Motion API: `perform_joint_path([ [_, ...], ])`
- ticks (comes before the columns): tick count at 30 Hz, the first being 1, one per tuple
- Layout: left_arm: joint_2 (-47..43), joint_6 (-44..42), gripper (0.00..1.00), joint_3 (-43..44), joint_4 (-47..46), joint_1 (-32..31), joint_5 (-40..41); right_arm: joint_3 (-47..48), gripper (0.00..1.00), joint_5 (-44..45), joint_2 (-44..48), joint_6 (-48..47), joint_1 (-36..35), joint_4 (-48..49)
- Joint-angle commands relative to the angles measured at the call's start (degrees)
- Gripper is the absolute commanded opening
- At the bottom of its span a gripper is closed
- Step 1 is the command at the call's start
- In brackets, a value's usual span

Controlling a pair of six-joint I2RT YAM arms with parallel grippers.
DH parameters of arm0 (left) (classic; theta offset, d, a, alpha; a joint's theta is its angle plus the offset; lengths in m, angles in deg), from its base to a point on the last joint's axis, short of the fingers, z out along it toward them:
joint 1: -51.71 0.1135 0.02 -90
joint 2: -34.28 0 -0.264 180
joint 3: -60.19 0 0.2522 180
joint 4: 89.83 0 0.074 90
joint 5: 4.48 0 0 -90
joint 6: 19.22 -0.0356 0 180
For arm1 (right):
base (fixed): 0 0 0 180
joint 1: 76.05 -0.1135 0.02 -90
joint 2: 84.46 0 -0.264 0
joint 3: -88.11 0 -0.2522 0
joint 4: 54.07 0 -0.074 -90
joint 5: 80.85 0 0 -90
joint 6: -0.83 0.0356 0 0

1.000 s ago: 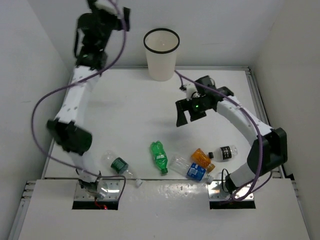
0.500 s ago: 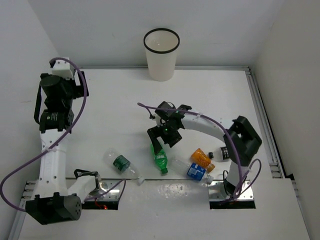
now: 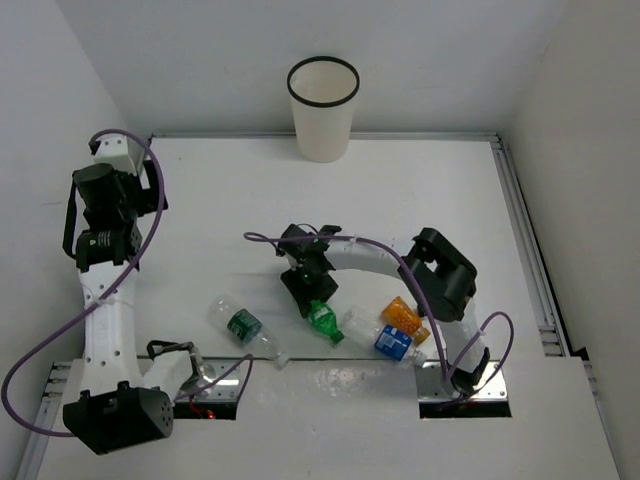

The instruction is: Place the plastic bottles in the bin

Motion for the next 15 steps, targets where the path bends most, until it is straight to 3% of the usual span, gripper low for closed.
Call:
perform_joint_path([
  [1,-1.91,-1.00,1.00,-2.10,-0.29,2.56,-1.35,1.73,0.44,6.81,-0.78,-0.53,0.40,0.74],
  [5,-1.39,-1.53,1.00,-2.72,-0.29,3.97,-4.08,4.09,0.21,7.27,0.45,-4.48,1.19,-0.31],
  [6,-1.38,-1.53,1.00,-2.72,-0.29,4.67,-6.35,5.49,0.12,6.30,1.84,-6.23,1.63,-1.27],
  [8,-0.68,-4.93,1.00,-2.72,-0.29,5.55,-11.26,13.46,0.01,0.02,3.51,-9.14,5.82,-2.77],
  [10,0.37,-10.02,1.00,-2.72,1.72,6.53,-25.56,22.23,0.00,-0.73,4.66,-13.18,7.08,-3.56],
  [11,0.37,-13.36,1.00,-2.72,3.04,7.22,-31.19,28.73,0.00,-1.17,4.49,-13.71,11.09,-3.04],
  [13,0.37,-23.47,1.00,-3.33,6.99,7.23,-44.26,39.57,0.00,-1.79,2.58,-14.86,13.84,-0.95],
  [15,0.37,-33.45,1.00,-3.87,12.33,6.01,-49.50,51.56,0.00,0.21,1.07,-15.64,19.71,6.23],
])
